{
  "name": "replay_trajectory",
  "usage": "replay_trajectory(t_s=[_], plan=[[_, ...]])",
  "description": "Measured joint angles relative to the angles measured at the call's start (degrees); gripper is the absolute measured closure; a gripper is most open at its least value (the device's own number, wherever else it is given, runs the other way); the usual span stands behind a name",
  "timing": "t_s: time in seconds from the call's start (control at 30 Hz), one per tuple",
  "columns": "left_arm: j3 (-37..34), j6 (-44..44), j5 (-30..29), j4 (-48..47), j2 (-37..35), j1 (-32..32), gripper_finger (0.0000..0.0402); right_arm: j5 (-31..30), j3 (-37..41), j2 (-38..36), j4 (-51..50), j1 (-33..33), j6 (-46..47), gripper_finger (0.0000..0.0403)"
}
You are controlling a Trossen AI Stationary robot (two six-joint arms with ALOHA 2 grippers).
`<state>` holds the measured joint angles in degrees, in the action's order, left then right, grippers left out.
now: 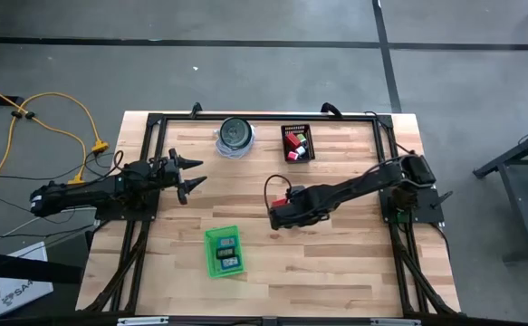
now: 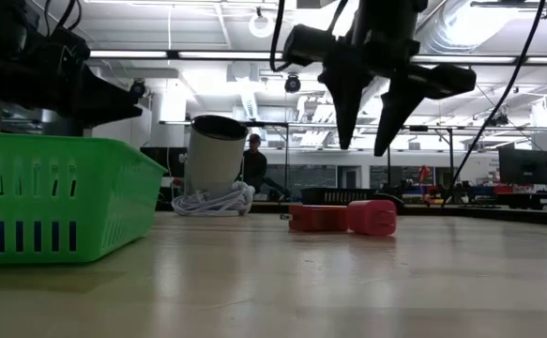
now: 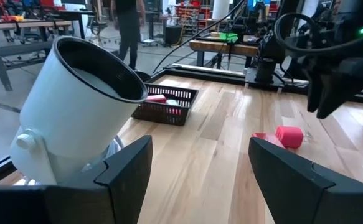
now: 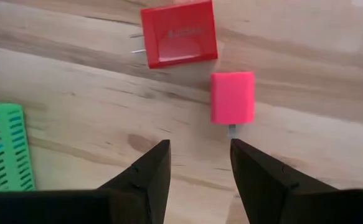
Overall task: Pick & Place Office items
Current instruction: Put the light pink charger adapter into the black bin
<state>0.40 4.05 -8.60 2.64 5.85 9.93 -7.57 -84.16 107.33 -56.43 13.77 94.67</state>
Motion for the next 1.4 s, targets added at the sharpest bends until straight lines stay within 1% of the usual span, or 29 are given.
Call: replay_trajectory(t_s=[0.1, 0.27, 0.53, 0.67, 0.77, 0.93, 1.23, 1.4], plan=[[0.0, 0.0, 0.0, 0.3, 0.0, 0.0, 0.0143, 0.0, 0.0, 0.0, -1.0, 0.5, 1.6, 0.0250], [0.0, 0.0, 0.0, 0.5, 0.0, 0.0, 0.0143, 0.4, 2.6, 0.0, 0.5, 0.5, 1.6, 0.0245], [0.0, 0.0, -0.1, 0.5, 0.0, 0.0, 0.0143, 0.1, 3.7, 0.0, 2.0, -0.1, 1.6, 0.0206], [0.0, 0.0, -0.1, 0.5, 0.0, 0.0, 0.0143, 0.2, 3.7, 0.1, 2.0, -1.2, 0.3, 0.0196], [0.0, 0.0, -0.1, 0.5, 0.0, 0.0, 0.0143, 1.2, 3.7, 2.2, 3.1, -2.4, -1.8, 0.0195], [0.0, 0.0, 0.0, 0.6, 0.0, 0.0, 0.0143, 5.3, 3.7, 4.6, 2.8, -4.3, -3.3, 0.0195], [0.0, 0.0, 0.0, 0.9, 0.0, 0.0, 0.0143, 4.8, 3.7, 4.8, 2.6, -4.9, -3.4, 0.0195], [0.0, 0.0, 0.0, 0.9, 0.0, 0.0, 0.0143, 5.0, 3.8, 6.7, 3.0, -4.9, -2.1, 0.0198]])
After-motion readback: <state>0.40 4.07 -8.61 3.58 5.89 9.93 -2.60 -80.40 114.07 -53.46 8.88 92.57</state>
